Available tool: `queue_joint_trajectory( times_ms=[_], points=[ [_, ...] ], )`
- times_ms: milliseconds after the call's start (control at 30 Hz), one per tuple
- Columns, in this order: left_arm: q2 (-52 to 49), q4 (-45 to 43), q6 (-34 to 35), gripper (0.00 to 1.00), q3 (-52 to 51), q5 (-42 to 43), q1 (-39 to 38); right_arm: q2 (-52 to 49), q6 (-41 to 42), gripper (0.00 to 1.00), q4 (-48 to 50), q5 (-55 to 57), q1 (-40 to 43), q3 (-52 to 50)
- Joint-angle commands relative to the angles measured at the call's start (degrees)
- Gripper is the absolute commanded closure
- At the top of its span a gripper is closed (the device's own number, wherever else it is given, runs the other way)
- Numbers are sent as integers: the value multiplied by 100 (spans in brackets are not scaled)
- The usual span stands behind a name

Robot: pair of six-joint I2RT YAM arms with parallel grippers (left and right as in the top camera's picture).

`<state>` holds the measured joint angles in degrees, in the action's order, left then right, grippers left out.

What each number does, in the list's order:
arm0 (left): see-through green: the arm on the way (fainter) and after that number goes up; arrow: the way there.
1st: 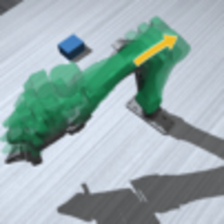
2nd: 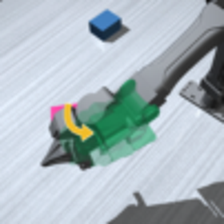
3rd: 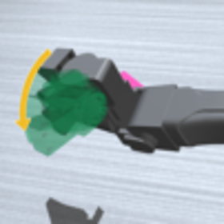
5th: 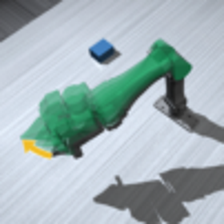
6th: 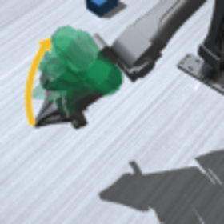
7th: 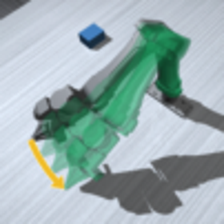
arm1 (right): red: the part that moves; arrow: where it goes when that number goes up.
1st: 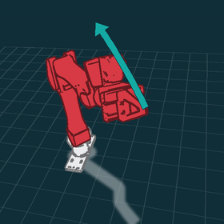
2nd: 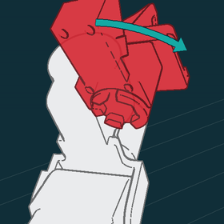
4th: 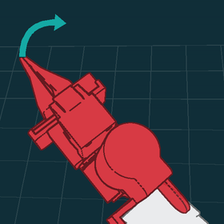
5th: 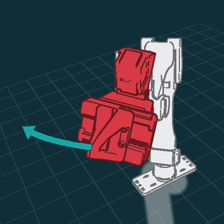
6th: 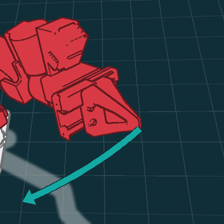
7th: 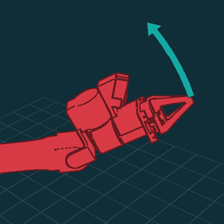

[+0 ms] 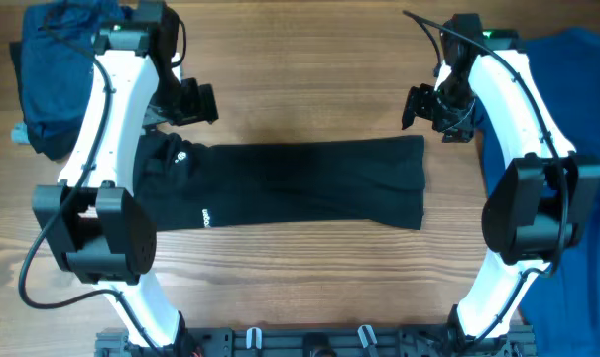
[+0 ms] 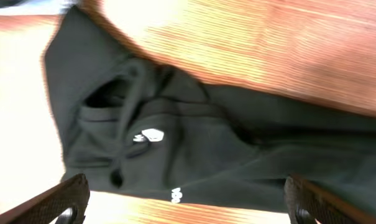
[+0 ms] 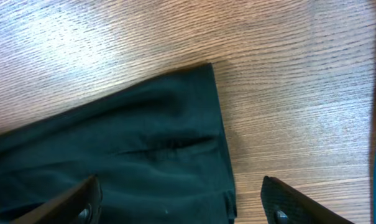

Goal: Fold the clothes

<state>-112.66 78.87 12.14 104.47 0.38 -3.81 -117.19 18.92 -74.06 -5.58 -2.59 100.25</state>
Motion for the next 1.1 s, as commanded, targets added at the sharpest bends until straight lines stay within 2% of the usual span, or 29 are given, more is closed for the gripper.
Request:
queue_joint_trajectory(
  times_ms=[0,67,200,433,500,600,667,700,800,867,900,967,1000,1067],
  points=[
    [-68,-116,-551,0,-409,557,-4,105,-122,17,-17,-92,-24,55],
    [-68,-223,-769,0,-621,579,17,105,-160,17,-57,-94,-24,55],
    [-70,-780,-769,1,-1043,627,138,105,-160,17,-55,-223,-26,55],
    [-70,-1016,-876,3,-1412,627,337,105,-232,17,-57,-223,-26,55],
    [-70,-1108,-876,6,-1578,627,341,105,-238,17,-55,-223,-26,55],
    [-70,-1318,-1139,9,-1847,1060,341,105,-240,18,-57,-223,-26,55],
    [-70,-1349,-1176,13,-1915,1202,339,105,-240,17,-55,-221,-26,55],
    [-70,-1333,-1174,20,-1919,1207,341,105,-240,17,-55,-221,-26,55],
    [-70,-1272,-1174,24,-1919,1204,339,105,-240,17,-57,-223,-26,55],
    [-70,-1207,-1172,37,-1919,1213,339,105,-243,18,-57,-223,-26,55],
    [-70,-1132,-1169,49,-1919,1226,339,105,-243,17,-57,-221,-26,55],
    [-70,-938,-1169,66,-1919,1226,339,105,-243,18,-57,-221,-26,55],
    [-70,-833,-1167,80,-1919,1224,339,105,-243,17,-57,-221,-26,55],
    [-70,-577,-907,96,-1919,1198,341,105,-240,18,-52,-221,-26,55]
  ],
)
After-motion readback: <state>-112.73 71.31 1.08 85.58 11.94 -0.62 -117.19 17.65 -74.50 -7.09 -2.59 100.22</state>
